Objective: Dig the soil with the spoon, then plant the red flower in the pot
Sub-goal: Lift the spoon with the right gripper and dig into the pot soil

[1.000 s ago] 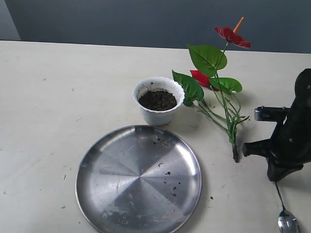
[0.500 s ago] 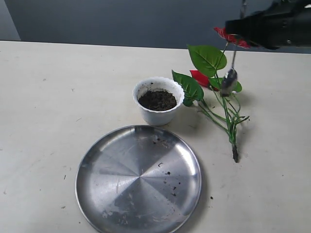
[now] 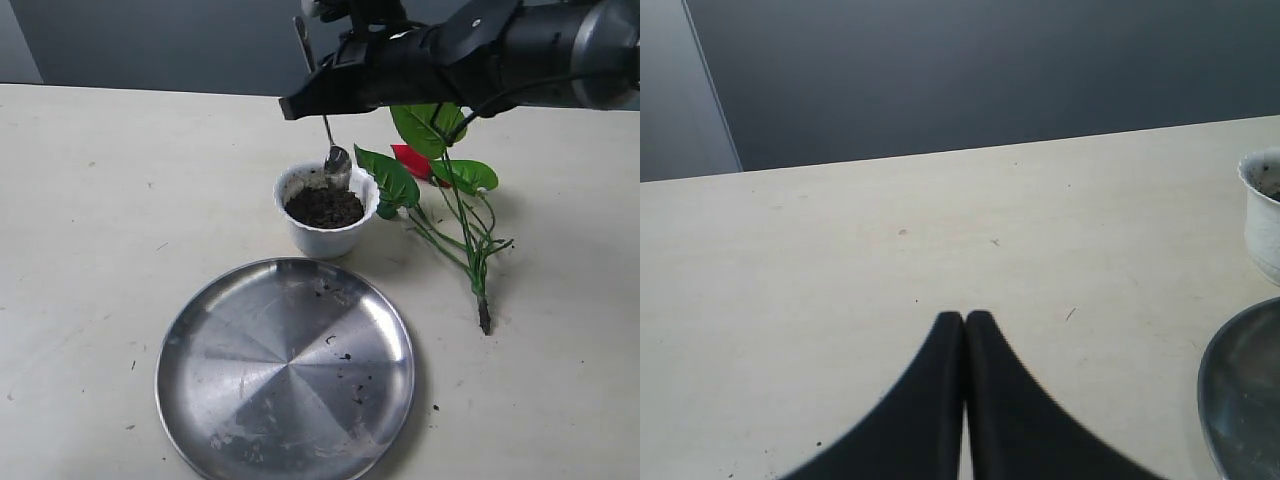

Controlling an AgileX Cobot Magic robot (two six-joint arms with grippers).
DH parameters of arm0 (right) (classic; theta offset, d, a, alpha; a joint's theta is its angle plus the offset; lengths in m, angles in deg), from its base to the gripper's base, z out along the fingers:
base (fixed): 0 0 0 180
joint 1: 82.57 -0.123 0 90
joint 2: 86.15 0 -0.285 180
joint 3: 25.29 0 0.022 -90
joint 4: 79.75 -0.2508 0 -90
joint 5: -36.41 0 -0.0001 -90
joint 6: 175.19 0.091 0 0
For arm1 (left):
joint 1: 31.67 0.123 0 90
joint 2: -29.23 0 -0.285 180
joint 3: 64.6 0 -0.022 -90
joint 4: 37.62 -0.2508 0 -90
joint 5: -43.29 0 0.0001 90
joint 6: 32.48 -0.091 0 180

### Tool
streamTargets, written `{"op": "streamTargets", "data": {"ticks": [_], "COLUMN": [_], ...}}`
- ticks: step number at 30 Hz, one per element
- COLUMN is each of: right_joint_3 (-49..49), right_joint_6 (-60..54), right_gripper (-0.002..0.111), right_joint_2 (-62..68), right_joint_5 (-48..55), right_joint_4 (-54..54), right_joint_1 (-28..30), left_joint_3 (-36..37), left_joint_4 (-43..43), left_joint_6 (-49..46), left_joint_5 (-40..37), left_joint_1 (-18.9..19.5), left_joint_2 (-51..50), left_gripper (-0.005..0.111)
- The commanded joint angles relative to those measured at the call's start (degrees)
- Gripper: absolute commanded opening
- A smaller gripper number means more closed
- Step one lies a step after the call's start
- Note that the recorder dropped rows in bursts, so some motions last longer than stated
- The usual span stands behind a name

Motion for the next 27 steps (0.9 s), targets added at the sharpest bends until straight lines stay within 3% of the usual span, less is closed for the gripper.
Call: {"op": "streamTargets", "data": {"ticks": [1, 15, 27], "right_joint_3": [1.47, 1.47, 1.06], "right_joint_6": [-0.89, -1.01, -1.01], "right_gripper": [-0.001, -0.001, -0.001], "right_joint_2": [2.76, 5.93, 3.27], "right_joint_5": [-0.76, -5.0, 3.97], "right_joint_4": [-0.25, -0.25, -0.87], "right_joint_1": [-1.18, -1.3, -1.3], "left_joint_3": [-0.13, -0.13, -0.13], "left_joint_4": [-0.03, -0.03, -0.03], "left_joint_6": [0.25, 0.25, 0.25], "left_joint_5": [0.79, 0.79, 0.79], "left_joint_1": [-0.31, -0.31, -0.31], "left_joint_2": [0.07, 0.07, 0.07], "left_gripper": [0.001, 0.001, 0.001]}}
